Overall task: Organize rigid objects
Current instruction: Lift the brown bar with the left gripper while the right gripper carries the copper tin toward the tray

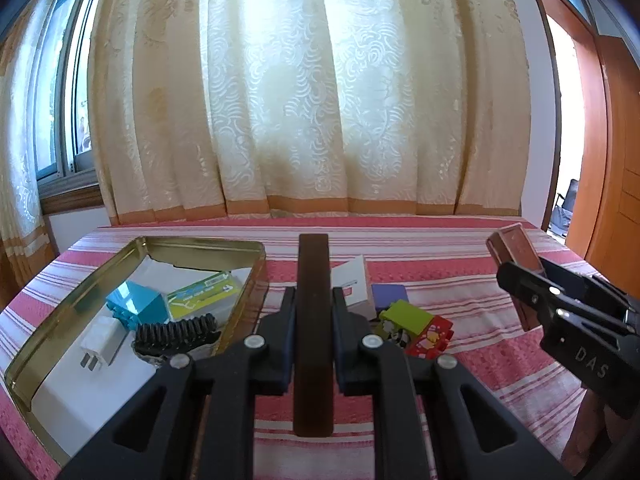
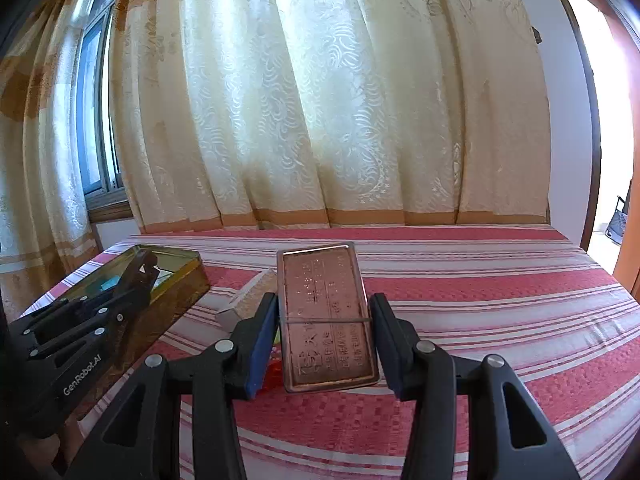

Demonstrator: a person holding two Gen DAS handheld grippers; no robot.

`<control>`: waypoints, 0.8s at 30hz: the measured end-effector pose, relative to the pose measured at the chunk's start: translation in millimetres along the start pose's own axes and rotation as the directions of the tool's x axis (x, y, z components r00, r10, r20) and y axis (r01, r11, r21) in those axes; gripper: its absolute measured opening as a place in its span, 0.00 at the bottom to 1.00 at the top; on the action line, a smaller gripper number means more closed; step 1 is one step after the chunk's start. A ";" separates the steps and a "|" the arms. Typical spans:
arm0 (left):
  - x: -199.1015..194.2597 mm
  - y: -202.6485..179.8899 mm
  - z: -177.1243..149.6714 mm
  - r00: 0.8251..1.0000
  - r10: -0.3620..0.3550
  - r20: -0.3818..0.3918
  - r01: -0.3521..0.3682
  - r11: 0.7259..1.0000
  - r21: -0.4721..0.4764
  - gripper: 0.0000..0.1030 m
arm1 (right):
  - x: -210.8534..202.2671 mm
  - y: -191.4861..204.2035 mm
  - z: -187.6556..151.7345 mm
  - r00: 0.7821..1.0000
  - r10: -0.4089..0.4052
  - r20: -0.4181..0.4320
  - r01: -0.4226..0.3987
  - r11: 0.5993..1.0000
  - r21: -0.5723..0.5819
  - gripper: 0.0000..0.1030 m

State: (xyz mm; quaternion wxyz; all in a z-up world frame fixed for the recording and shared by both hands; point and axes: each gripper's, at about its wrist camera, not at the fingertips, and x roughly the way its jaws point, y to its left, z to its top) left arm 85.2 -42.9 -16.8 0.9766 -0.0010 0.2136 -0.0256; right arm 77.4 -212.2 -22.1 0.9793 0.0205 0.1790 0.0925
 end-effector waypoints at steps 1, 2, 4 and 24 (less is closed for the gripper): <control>-0.5 0.7 0.0 1.000 0.000 0.001 0.000 1.000 -0.002 0.13 | -0.3 1.5 -0.2 1.000 0.002 0.000 -0.002 1.000 -0.002 0.48; -1.2 1.7 -0.2 1.000 0.001 0.003 -0.001 1.000 -0.005 0.13 | -0.4 3.1 -0.3 1.000 0.003 0.001 -0.003 1.000 -0.004 0.48; -2.4 2.2 -0.5 1.000 0.001 0.006 -0.001 1.000 -0.006 0.13 | -0.7 6.0 -0.6 1.000 0.007 0.002 -0.007 1.000 -0.007 0.48; -13.3 13.0 -3.6 0.999 0.007 0.041 -0.007 1.000 -0.023 0.13 | -5.7 30.9 -3.0 0.999 0.043 0.024 -0.043 0.999 -0.030 0.48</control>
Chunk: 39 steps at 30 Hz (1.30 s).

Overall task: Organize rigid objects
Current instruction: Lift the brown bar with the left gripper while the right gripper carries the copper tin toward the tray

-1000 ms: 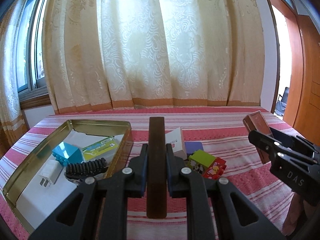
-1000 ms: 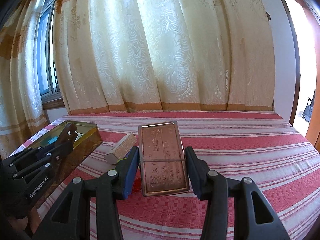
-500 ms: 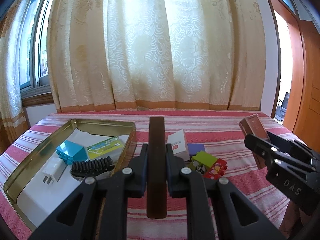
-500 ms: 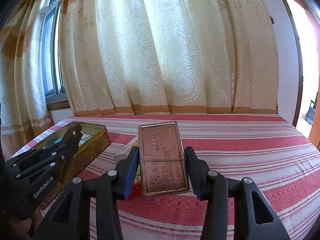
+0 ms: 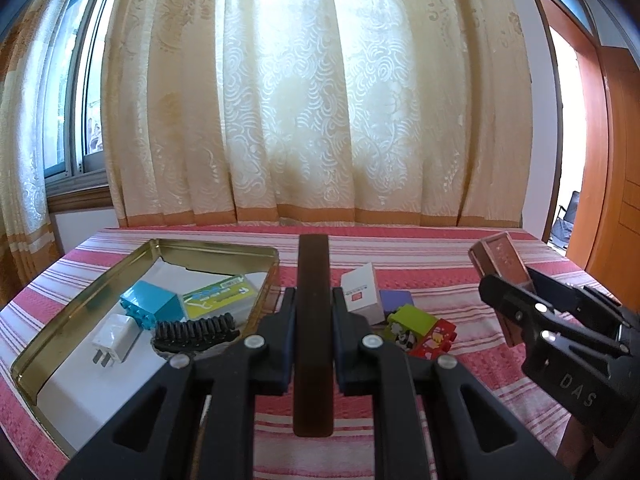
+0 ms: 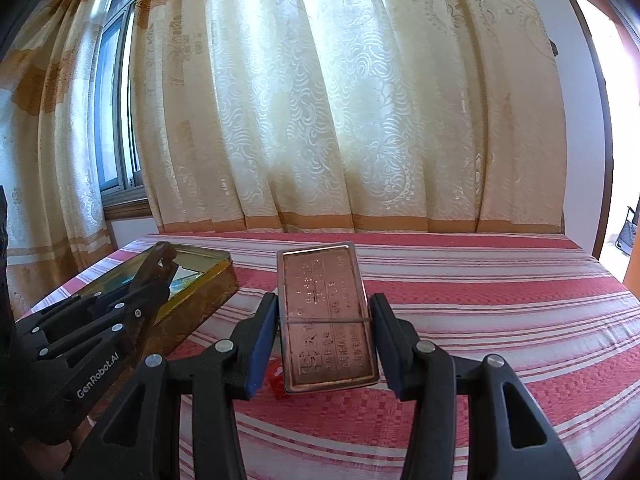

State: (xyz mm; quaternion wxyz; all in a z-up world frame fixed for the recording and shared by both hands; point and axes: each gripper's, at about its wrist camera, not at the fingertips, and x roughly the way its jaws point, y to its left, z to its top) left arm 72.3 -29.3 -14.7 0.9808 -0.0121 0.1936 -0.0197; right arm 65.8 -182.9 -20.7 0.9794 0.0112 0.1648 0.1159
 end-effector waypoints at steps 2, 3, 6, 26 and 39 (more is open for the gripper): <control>-1.5 1.1 -0.2 1.000 0.002 0.003 -0.002 1.000 -0.004 0.13 | -0.4 2.5 -0.1 1.000 0.005 0.003 -0.005 1.000 -0.004 0.48; -2.0 1.9 -0.1 1.000 0.003 0.003 -0.003 1.000 -0.005 0.13 | -0.8 3.0 0.0 1.000 0.007 0.003 -0.007 1.000 -0.005 0.48; -3.5 3.7 0.3 1.000 0.006 0.005 -0.006 1.000 -0.007 0.13 | -0.5 5.8 -0.1 1.000 0.013 0.004 -0.013 1.000 -0.008 0.48; -8.0 15.9 -1.1 1.000 0.011 0.012 -0.010 0.999 -0.036 0.13 | -0.4 22.6 -0.8 0.999 0.045 0.016 -0.044 0.999 -0.027 0.48; -10.7 26.1 -1.5 1.000 0.010 0.012 -0.009 0.998 -0.055 0.13 | 1.3 35.1 -1.3 0.997 0.070 0.012 -0.070 0.997 -0.042 0.48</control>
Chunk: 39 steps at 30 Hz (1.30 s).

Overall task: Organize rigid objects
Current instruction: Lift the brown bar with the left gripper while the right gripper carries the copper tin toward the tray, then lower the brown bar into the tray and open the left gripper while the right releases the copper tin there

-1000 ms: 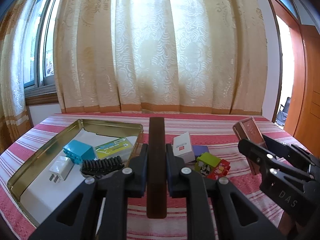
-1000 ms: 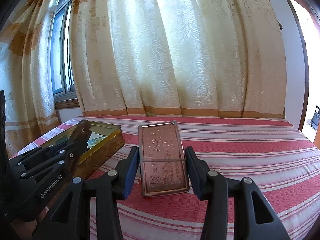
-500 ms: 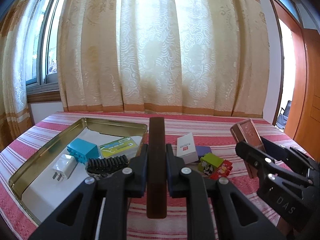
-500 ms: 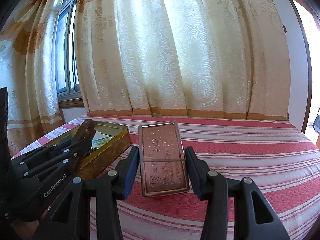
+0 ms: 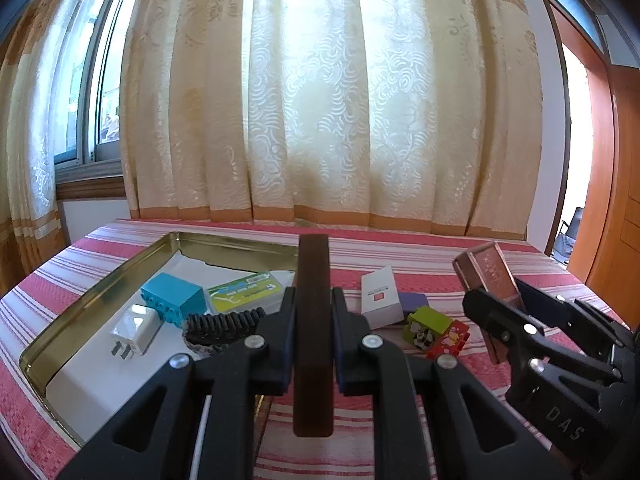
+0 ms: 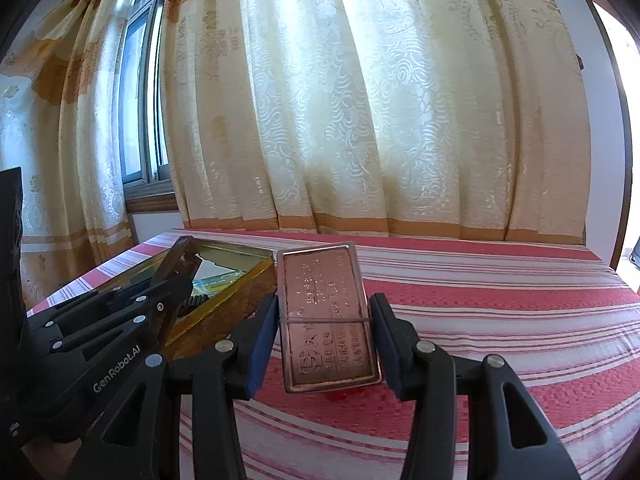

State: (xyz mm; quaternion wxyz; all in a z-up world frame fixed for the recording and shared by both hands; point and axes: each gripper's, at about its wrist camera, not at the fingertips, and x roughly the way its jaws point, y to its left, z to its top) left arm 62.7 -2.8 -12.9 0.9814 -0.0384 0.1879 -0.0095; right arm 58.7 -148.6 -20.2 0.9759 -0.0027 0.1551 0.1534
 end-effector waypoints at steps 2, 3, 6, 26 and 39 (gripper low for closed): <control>0.1 2.2 0.1 1.000 0.001 -0.001 -0.001 1.000 -0.004 0.13 | 0.8 2.1 0.1 1.000 0.004 -0.001 -0.004 1.000 -0.002 0.48; 0.1 2.9 0.1 1.000 0.001 -0.001 -0.001 1.000 -0.005 0.13 | 1.1 3.4 0.3 1.000 0.006 -0.002 -0.006 1.000 -0.004 0.48; -0.3 6.2 0.3 1.000 0.003 0.001 -0.003 1.000 -0.010 0.13 | 2.1 7.3 0.4 1.000 0.011 -0.002 -0.011 1.000 -0.009 0.48; -6.1 23.1 -0.4 0.999 0.026 0.026 -0.026 1.000 -0.010 0.13 | 8.8 26.8 1.3 0.999 0.039 -0.009 -0.039 0.999 -0.024 0.48; -7.4 39.9 0.9 0.999 0.044 0.029 -0.043 0.999 -0.023 0.13 | 11.8 38.0 0.7 0.999 0.052 -0.015 -0.052 0.998 -0.040 0.48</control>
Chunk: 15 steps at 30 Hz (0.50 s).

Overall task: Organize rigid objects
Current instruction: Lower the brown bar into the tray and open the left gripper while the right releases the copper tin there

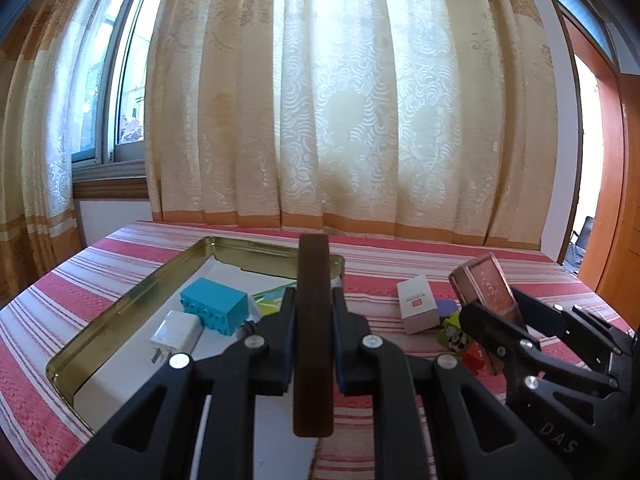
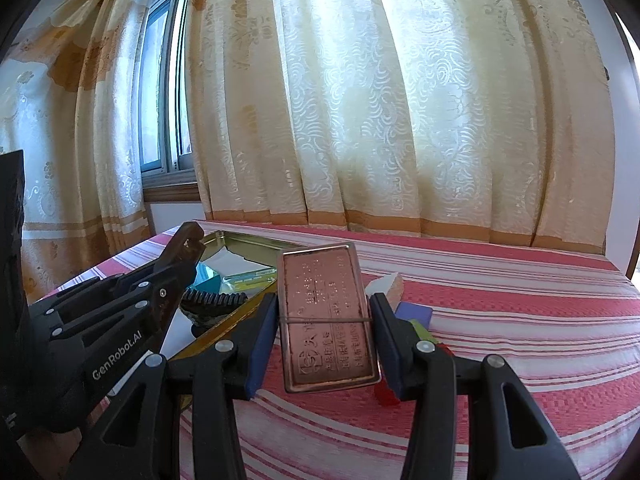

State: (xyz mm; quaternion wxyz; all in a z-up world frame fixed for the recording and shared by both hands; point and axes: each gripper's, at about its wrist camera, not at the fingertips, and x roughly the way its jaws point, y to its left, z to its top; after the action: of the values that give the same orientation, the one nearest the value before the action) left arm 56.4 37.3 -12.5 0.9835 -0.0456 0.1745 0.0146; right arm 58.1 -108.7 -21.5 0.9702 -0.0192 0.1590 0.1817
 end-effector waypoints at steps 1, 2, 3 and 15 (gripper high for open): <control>0.1 1.6 0.1 1.000 0.002 0.000 -0.002 1.000 -0.001 0.13 | 0.1 1.4 0.2 1.000 0.002 0.000 -0.002 1.000 -0.001 0.48; 0.0 3.6 0.4 1.000 0.005 0.001 -0.005 1.000 -0.004 0.13 | 0.4 2.8 0.2 1.000 0.004 0.000 -0.004 1.000 -0.003 0.48; -0.2 4.8 0.4 1.000 0.007 0.002 -0.007 1.000 -0.004 0.13 | 0.6 4.3 0.4 1.000 0.006 0.001 -0.006 1.000 -0.004 0.48; -1.7 20.2 1.1 0.999 0.034 0.004 -0.033 0.999 -0.015 0.13 | 5.3 15.0 1.7 0.999 0.033 -0.004 -0.033 0.999 -0.017 0.48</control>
State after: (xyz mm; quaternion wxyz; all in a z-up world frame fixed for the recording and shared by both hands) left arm 54.3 57.5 -12.5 0.9831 -0.0499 0.1729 0.0325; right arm 58.0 -92.8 -21.2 0.9666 -0.0250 0.1596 0.1991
